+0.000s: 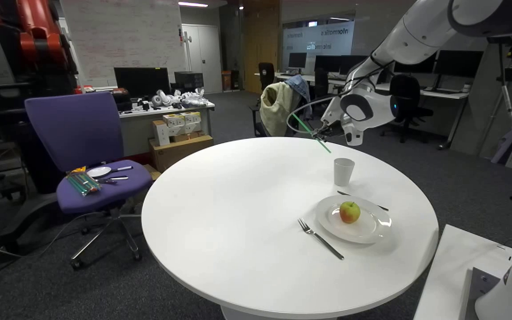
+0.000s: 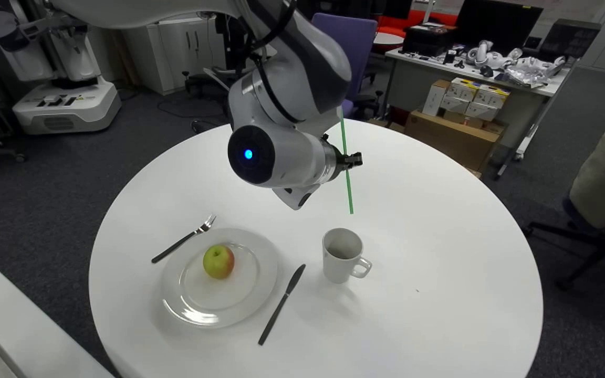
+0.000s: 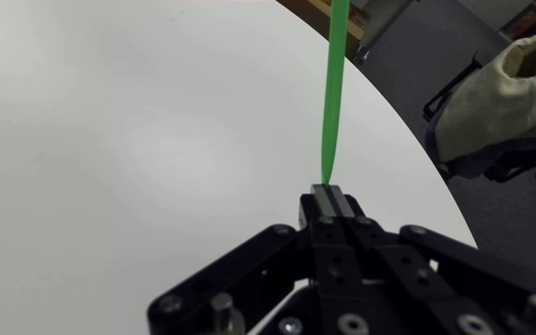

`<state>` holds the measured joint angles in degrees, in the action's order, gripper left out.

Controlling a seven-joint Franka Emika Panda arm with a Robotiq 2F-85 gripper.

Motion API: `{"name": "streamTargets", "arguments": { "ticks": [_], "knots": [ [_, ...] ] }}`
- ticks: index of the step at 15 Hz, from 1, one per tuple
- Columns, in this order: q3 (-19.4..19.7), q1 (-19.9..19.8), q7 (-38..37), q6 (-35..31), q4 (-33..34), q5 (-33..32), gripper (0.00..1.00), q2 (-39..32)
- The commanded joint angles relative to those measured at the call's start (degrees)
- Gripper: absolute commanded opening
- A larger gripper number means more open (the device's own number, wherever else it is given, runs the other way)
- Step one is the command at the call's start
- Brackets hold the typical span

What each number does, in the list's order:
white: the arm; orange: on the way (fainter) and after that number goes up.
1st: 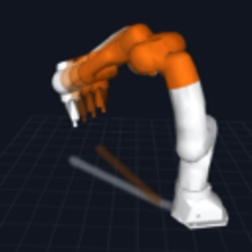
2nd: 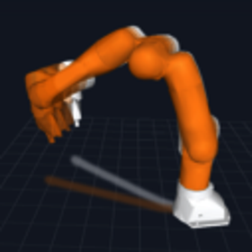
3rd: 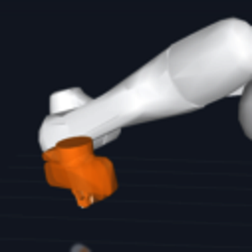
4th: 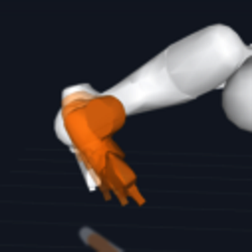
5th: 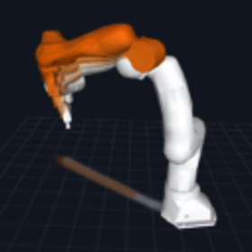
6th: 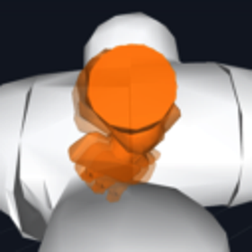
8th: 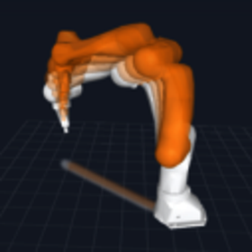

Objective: Put the straw inside the cup

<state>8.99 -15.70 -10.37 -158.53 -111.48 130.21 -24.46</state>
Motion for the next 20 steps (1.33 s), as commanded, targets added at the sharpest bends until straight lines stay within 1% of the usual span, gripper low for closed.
{"name": "streamTargets", "arguments": {
  "ticks": [1, 3, 4, 13, 14, 18, 20],
  "knots": [
    [1.2, 0.5, 4.5, 0.1, -2.9, 5.4, 0.0, 2.7],
    [1.3, 0.3, 5.1, 0.7, -4.0, 6.3, 0.0, 2.7],
    [2.5, 1.5, 3.6, 1.3, -4.8, 5.2, 0.0, 2.6],
    [4.7, 3.3, 4.7, 2.2, -8.8, 9.2, 0.0, 2.5],
    [3.6, 2.3, 2.4, 5.2, -10.2, 6.6, 0.0, 2.6],
    [3.6, 1.6, 2.8, 13.7, -13.1, 5.8, 0.0, 2.0],
    [3.8, 1.5, 2.8, 16.1, -14.1, 5.9, 0.0, 1.5]
  ]
}}
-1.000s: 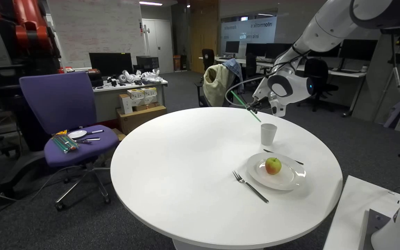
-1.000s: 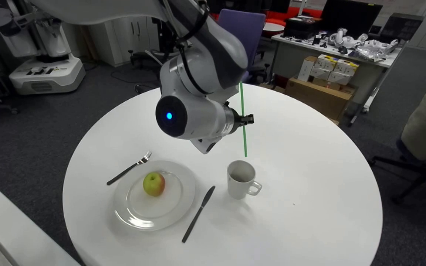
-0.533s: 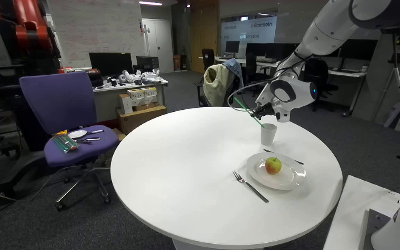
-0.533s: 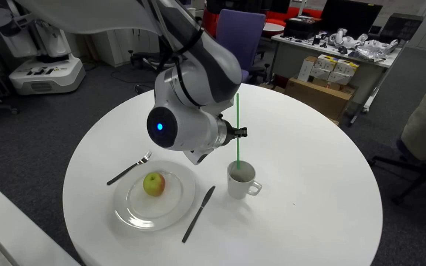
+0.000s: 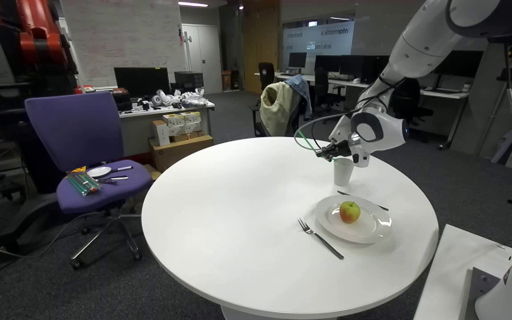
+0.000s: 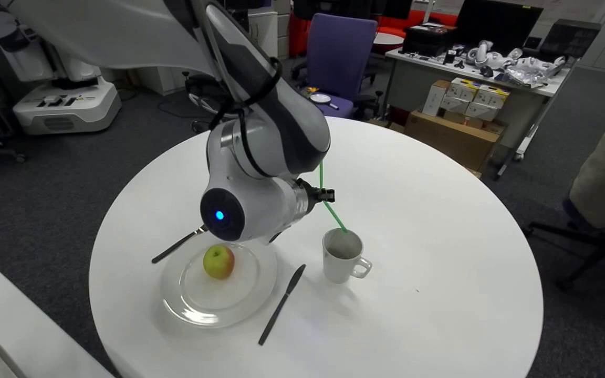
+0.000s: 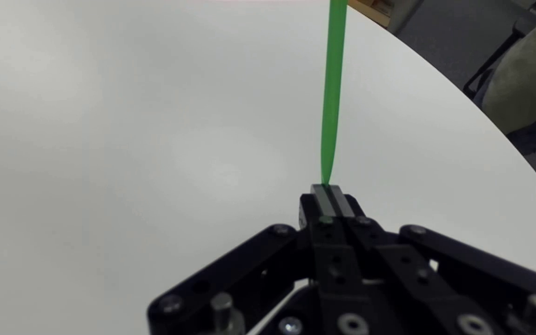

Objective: Put the straw inside the cup

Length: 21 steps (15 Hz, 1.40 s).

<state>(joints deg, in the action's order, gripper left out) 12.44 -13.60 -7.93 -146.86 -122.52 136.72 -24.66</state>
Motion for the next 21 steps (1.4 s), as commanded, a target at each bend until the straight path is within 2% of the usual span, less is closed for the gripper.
{"name": "streamTargets", "arguments": {
  "ticks": [1, 4, 11, 21],
  "knots": [
    [0.4, -0.6, 0.2, 5.5, -3.5, -0.6, 0.0, 1.7],
    [0.7, -0.6, 0.4, 6.8, -4.8, -0.7, 0.0, 2.3],
    [2.3, 0.4, 4.7, 5.1, -8.0, -0.4, 0.0, 7.7],
    [4.3, -1.7, 2.0, 7.0, -12.2, -13.3, 0.0, 14.0]
  ]
}}
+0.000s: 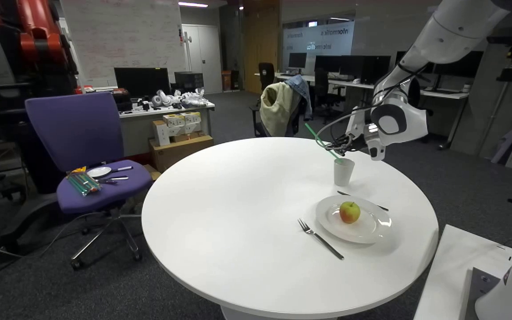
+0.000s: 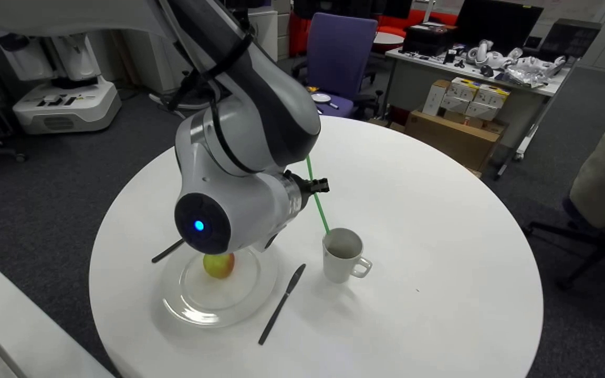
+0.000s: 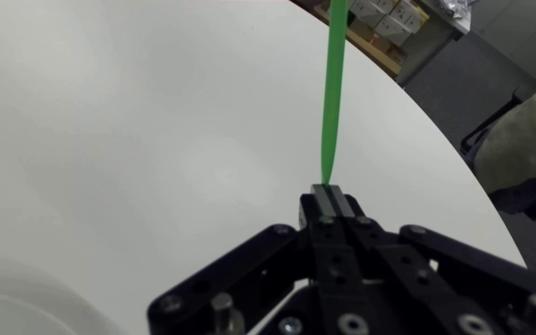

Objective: Put the straw inside the cup

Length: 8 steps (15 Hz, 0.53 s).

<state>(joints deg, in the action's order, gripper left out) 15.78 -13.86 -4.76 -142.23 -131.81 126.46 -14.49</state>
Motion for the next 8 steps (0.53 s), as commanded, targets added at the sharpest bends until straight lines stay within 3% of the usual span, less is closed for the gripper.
{"name": "streamTargets", "arguments": {
  "ticks": [1, 8],
  "knots": [
    [1.3, -1.7, -1.1, 2.4, -3.1, -3.3, 0.0, 4.1],
    [3.0, -4.5, -3.9, 8.2, -1.8, -6.3, 0.0, 2.7]
  ]
}}
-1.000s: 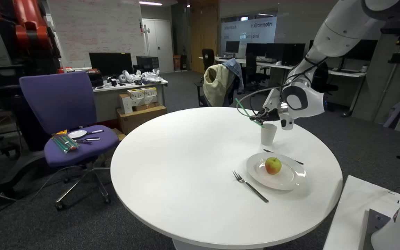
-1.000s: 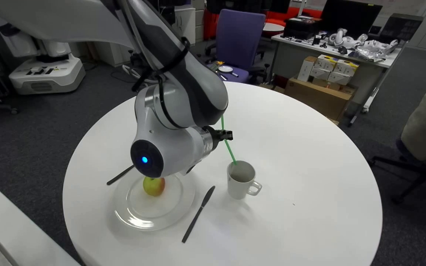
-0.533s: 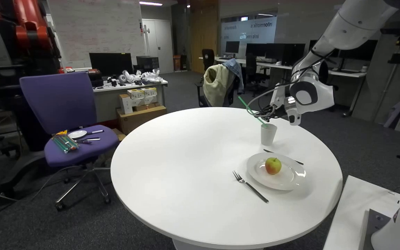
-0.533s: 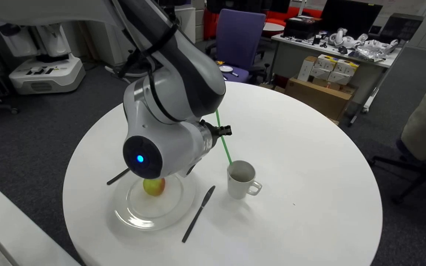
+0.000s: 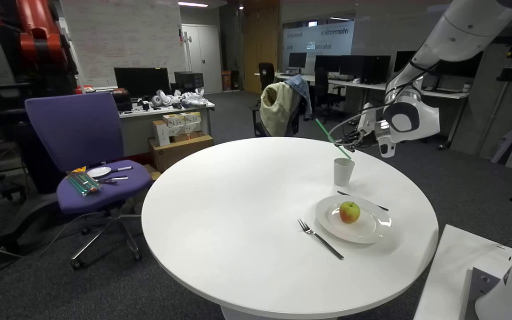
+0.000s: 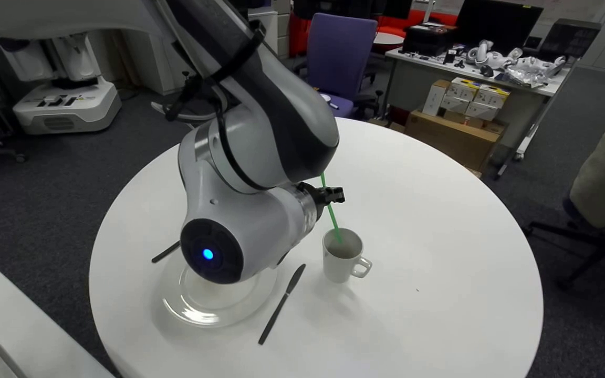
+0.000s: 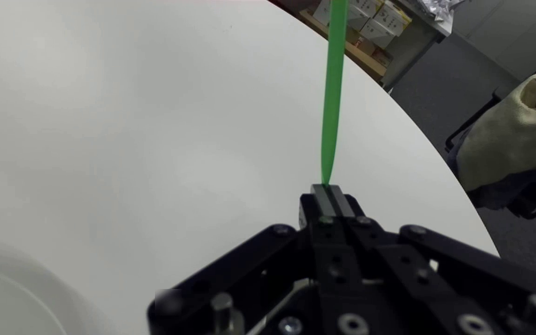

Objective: Put the straw inside the cup

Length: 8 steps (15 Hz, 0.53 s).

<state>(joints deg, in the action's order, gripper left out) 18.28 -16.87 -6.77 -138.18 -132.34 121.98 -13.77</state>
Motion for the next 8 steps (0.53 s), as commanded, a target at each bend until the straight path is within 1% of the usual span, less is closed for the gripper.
{"name": "streamTargets", "arguments": {
  "ticks": [1, 5, 8],
  "knots": [
    [0.6, -1.9, -2.2, 5.7, -1.1, -2.1, 0.0, 1.8],
    [0.9, -3.0, -3.4, 12.8, -0.2, -3.1, 0.0, 0.1],
    [1.0, -4.0, -7.0, 18.0, 1.2, -5.6, 0.0, -2.6]
  ]
}}
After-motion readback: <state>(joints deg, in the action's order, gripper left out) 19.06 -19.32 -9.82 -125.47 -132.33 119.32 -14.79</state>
